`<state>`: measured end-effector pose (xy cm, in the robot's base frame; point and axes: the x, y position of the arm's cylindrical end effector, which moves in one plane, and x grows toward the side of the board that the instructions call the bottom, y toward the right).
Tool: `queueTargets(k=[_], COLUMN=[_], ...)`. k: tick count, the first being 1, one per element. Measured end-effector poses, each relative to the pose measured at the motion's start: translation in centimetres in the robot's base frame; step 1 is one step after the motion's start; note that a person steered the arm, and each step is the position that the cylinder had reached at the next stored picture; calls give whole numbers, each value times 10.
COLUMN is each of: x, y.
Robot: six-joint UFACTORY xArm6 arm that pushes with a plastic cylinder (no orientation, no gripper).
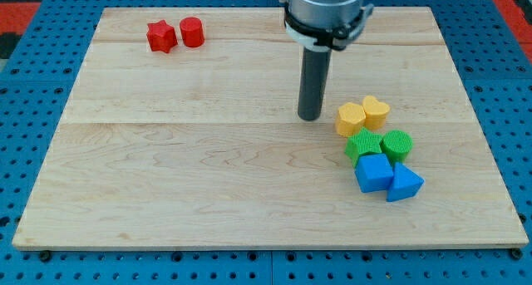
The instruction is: Move the arm to the top center of the board
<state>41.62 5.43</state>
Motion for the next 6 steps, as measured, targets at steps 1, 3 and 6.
queueTargets(k=[1,3,6], x=[-68,-194,-215], y=[7,-12,-224])
